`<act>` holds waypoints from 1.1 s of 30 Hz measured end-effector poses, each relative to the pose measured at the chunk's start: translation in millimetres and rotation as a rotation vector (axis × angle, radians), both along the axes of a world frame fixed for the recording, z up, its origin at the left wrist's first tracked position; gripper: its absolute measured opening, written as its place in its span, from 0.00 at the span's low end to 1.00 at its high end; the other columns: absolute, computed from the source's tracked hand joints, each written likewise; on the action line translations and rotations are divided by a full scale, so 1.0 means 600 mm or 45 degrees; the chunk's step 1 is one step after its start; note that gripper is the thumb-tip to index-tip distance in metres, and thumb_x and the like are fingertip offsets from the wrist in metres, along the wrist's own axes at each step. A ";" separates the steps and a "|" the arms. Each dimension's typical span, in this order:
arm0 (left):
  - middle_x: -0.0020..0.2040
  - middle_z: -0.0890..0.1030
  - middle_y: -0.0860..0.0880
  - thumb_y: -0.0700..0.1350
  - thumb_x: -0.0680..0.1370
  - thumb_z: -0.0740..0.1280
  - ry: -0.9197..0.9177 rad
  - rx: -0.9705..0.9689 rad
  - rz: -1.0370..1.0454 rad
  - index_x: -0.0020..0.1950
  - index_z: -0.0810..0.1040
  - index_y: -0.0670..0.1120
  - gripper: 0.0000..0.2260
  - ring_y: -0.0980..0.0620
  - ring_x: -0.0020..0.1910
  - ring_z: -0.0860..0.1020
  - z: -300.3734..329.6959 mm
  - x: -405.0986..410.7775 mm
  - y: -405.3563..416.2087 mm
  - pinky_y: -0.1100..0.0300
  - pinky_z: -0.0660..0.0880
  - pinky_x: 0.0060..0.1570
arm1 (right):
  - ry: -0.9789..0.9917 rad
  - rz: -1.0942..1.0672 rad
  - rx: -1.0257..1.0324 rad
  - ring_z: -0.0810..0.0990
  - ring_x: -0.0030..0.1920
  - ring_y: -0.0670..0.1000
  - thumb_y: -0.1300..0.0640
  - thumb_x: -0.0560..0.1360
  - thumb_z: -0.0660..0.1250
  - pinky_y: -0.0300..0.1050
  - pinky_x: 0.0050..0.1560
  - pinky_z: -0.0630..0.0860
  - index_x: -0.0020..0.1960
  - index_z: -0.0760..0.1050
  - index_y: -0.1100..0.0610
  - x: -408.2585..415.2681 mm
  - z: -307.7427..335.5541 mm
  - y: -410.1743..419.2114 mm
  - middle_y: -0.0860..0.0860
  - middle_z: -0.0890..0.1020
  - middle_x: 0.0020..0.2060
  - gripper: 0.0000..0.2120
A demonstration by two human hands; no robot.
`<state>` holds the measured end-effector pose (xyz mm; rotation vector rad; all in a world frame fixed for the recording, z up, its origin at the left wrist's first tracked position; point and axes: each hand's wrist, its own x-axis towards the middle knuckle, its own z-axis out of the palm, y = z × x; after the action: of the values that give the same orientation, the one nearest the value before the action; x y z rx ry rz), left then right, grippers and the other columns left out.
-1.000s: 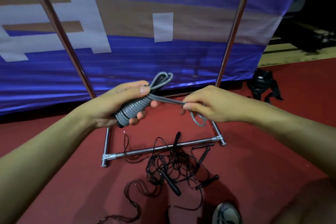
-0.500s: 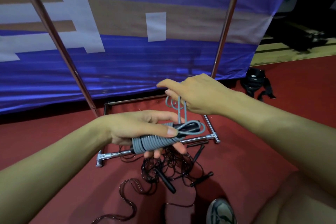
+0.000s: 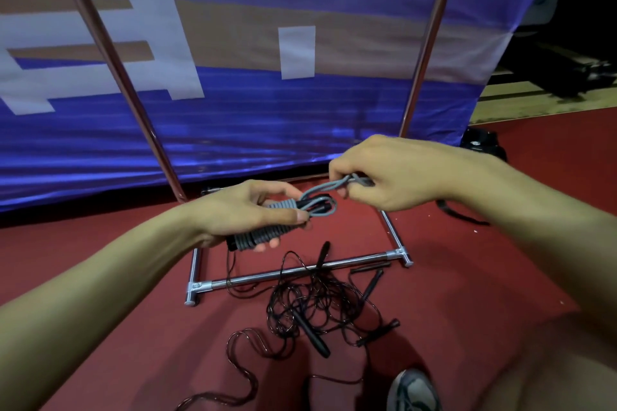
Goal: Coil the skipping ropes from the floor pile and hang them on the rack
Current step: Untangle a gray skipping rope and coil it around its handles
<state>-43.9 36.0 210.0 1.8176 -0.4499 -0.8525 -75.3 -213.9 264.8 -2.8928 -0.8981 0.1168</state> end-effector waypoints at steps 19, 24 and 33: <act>0.54 0.86 0.47 0.49 0.84 0.65 -0.102 -0.328 0.558 0.61 0.68 0.42 0.13 0.50 0.38 0.81 0.032 0.062 0.005 0.55 0.80 0.32 | -0.363 -0.306 0.030 0.79 0.52 0.55 0.40 0.82 0.59 0.51 0.51 0.74 0.59 0.79 0.46 0.039 -0.015 0.047 0.48 0.82 0.43 0.15; 0.48 0.82 0.44 0.51 0.83 0.65 0.045 -0.537 0.603 0.58 0.69 0.44 0.12 0.51 0.31 0.74 0.002 0.090 -0.012 0.58 0.73 0.27 | -0.366 -0.306 -0.118 0.76 0.50 0.58 0.45 0.80 0.60 0.54 0.56 0.74 0.53 0.75 0.49 0.053 -0.068 0.045 0.49 0.81 0.41 0.10; 0.42 0.79 0.45 0.57 0.85 0.61 0.013 -0.411 0.574 0.54 0.77 0.38 0.20 0.50 0.30 0.71 -0.057 0.150 -0.012 0.58 0.71 0.29 | -0.196 -0.245 0.072 0.69 0.45 0.52 0.41 0.84 0.51 0.47 0.51 0.70 0.51 0.78 0.49 0.104 -0.116 0.025 0.45 0.72 0.40 0.20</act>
<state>46.3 28.9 175.8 1.5288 -0.1470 -0.4474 -12.8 -198.6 195.5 -2.9469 -0.6266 -0.1466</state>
